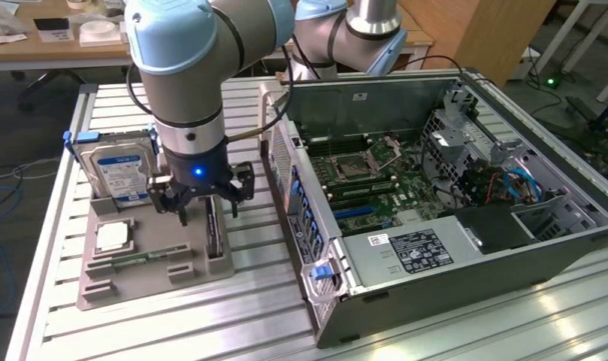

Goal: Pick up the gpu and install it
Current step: 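Pick up the gpu and move the gpu toward the slot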

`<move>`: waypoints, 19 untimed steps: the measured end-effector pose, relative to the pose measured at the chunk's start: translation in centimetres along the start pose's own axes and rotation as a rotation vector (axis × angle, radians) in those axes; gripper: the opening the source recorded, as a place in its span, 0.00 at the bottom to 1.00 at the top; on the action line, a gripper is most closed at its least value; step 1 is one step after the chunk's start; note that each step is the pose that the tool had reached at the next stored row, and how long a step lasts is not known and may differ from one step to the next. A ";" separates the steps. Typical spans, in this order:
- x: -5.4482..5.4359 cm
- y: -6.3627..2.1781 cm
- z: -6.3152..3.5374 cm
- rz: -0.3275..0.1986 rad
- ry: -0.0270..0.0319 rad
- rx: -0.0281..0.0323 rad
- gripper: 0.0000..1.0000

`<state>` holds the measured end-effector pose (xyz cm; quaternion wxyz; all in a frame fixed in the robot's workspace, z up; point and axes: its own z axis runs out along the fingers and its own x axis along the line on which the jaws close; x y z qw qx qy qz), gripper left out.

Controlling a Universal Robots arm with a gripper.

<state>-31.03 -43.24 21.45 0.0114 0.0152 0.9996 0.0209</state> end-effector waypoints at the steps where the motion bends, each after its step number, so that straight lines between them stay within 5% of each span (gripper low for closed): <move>1: 0.0 0.00 0.00 0.000 0.0000 -0.0001 0.82; 7: 0.0 0.00 0.03 0.000 -0.0001 -0.0001 0.58; 16: -0.1 -0.06 0.24 0.000 0.0001 0.0001 0.58; 19: -0.1 -0.06 0.29 0.000 0.0000 0.0000 0.49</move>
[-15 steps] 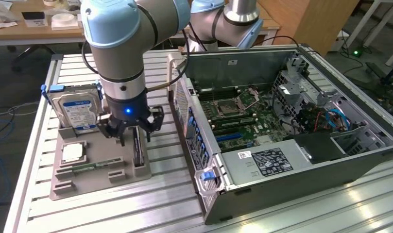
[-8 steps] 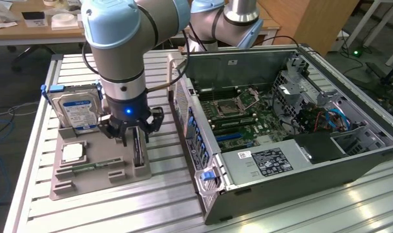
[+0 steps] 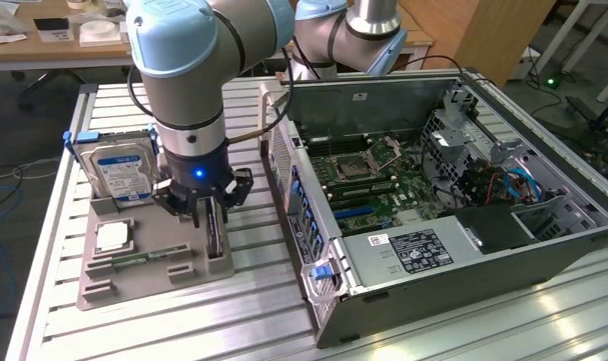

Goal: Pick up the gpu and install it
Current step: 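Pick up the gpu and move the gpu toward the slot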

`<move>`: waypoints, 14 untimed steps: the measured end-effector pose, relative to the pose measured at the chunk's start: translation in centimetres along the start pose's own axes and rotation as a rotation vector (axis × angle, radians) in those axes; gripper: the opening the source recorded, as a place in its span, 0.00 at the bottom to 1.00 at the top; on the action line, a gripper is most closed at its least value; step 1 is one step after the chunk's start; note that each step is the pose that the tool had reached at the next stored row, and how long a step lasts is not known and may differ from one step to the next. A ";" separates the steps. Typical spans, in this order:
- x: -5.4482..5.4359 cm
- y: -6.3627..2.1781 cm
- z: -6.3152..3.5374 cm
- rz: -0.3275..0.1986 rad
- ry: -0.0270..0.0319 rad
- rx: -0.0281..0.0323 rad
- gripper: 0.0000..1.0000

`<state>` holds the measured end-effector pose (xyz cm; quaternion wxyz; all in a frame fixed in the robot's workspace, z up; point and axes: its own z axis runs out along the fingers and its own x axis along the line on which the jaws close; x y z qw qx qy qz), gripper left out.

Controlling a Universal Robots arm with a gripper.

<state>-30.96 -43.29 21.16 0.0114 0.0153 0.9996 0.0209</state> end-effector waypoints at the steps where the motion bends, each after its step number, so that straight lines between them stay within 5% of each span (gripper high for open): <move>1: 0.0 0.00 0.01 0.000 0.0000 0.0001 0.49; 14: 0.0 0.00 0.03 0.000 0.0000 0.0000 0.28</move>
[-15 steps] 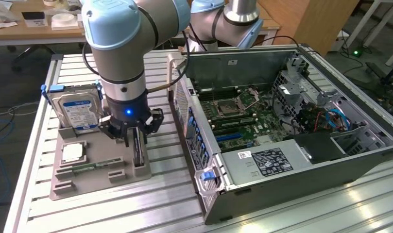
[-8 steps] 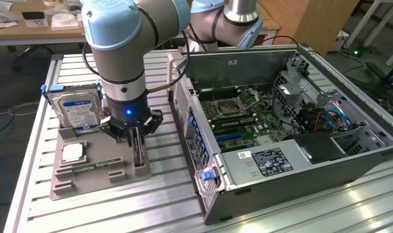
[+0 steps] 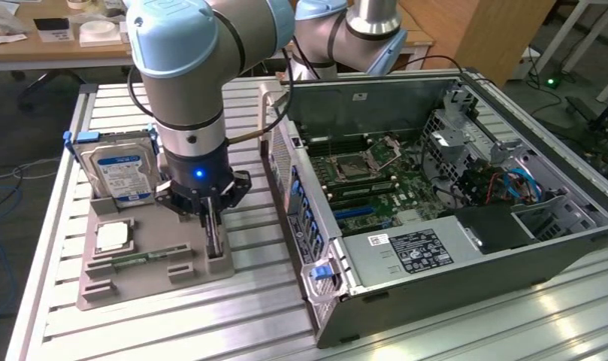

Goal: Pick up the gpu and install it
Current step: 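Pick up the gpu and move the gpu toward the slot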

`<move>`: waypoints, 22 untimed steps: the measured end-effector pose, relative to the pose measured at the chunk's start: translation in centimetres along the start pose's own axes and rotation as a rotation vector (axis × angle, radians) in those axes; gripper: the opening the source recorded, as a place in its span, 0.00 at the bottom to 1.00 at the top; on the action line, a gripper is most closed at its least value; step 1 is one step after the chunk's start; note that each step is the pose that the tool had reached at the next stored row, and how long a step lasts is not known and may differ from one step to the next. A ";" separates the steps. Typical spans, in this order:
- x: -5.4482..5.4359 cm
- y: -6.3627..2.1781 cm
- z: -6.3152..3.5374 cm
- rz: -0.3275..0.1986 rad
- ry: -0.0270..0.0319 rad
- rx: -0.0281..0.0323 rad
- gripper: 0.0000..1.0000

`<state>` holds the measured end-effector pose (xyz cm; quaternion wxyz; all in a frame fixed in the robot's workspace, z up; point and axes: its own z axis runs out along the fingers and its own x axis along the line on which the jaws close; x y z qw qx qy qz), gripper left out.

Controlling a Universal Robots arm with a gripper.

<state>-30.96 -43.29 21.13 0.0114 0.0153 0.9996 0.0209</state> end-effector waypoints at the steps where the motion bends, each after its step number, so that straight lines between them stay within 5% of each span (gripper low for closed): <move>1: 0.0 0.00 0.00 0.000 0.0000 0.0000 0.28; 11: 0.0 0.02 -0.24 0.000 0.0006 -0.0004 0.28; 22: 0.0 0.21 -5.04 0.000 0.0009 -0.0018 0.28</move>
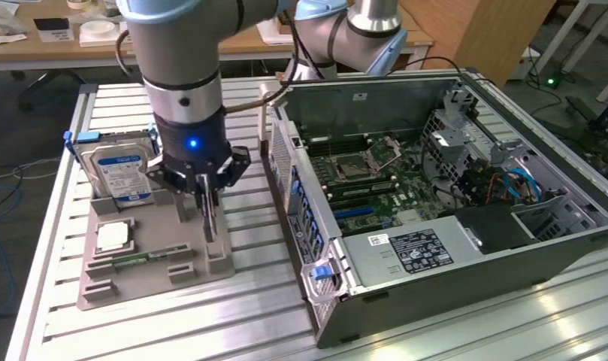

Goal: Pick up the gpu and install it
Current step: 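Pick up the gpu and move the gpu toward the slot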

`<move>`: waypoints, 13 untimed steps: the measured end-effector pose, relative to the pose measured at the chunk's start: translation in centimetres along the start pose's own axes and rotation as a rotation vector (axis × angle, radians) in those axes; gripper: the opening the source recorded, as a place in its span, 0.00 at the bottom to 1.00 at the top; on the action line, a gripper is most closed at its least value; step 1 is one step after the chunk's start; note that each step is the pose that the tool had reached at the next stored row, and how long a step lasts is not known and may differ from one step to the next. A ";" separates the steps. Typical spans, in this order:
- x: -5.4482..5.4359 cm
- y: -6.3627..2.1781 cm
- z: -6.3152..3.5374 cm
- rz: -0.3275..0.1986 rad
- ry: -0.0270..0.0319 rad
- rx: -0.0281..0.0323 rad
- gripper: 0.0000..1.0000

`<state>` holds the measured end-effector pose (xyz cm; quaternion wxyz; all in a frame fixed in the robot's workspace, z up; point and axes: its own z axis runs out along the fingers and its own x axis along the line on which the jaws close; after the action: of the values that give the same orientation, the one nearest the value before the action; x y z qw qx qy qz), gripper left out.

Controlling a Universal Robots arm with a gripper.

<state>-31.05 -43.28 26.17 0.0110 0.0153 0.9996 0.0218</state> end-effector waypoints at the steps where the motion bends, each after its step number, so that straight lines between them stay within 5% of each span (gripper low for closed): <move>1: 0.0 0.02 -0.45 0.000 0.0000 -0.0002 0.28; 13: -0.1 0.26 -5.88 0.000 0.0002 -0.0042 0.28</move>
<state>-31.07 -43.29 32.06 0.0109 0.0153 0.9995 0.0239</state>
